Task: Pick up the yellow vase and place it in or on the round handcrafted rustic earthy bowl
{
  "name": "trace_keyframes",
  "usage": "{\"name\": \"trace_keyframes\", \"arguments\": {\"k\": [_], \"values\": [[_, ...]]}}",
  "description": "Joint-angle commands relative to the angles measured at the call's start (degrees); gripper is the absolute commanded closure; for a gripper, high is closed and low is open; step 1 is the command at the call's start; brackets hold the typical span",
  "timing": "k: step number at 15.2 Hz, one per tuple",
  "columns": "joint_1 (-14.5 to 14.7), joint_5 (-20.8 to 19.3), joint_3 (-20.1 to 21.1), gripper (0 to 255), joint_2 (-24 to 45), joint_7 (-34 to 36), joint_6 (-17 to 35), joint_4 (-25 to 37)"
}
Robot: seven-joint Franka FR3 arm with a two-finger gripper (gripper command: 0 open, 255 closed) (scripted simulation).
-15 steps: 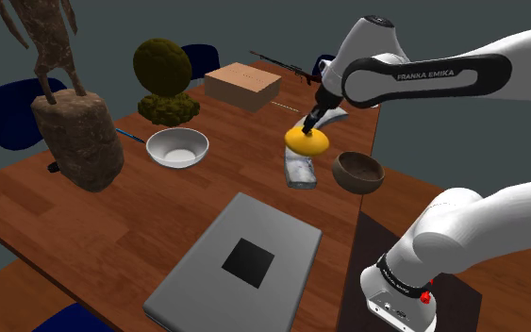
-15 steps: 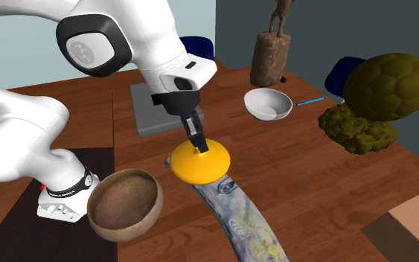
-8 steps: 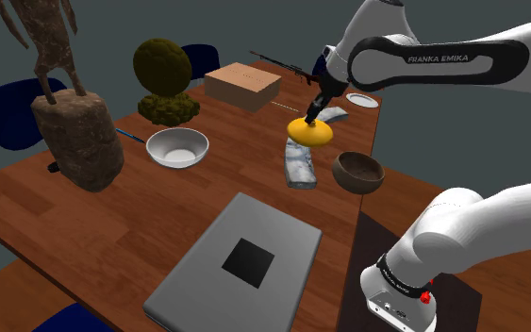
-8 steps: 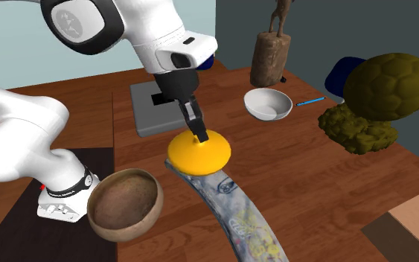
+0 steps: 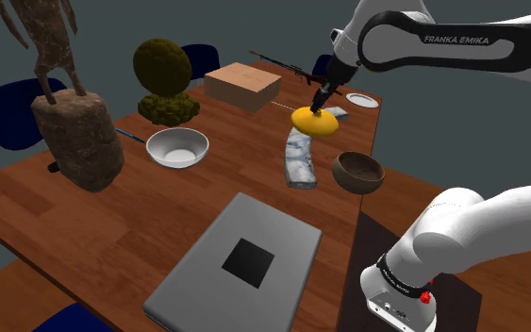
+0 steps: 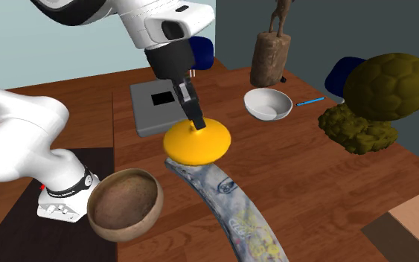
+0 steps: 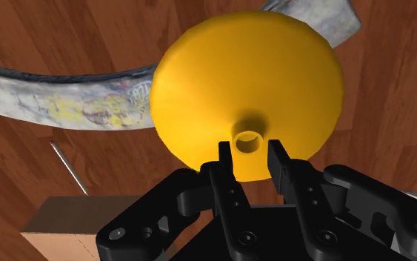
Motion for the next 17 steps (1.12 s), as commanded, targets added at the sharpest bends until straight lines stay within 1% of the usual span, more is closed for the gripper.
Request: {"name": "trace_keyframes", "arguments": {"k": [1, 8, 14, 17], "values": [[-0.42, -0.27, -0.79, 255, -3.13, -1.1, -1.71, -1.34], [-2.9, -2.28, -4.65, 255, -16.68, -6.39, -10.57, -5.67], [-5.76, -5.02, -8.61, 255, -27.1, -11.85, -19.93, -6.31], [-6.04, -5.37, -8.93, 255, -28.12, -11.83, -18.17, -9.1]]}}
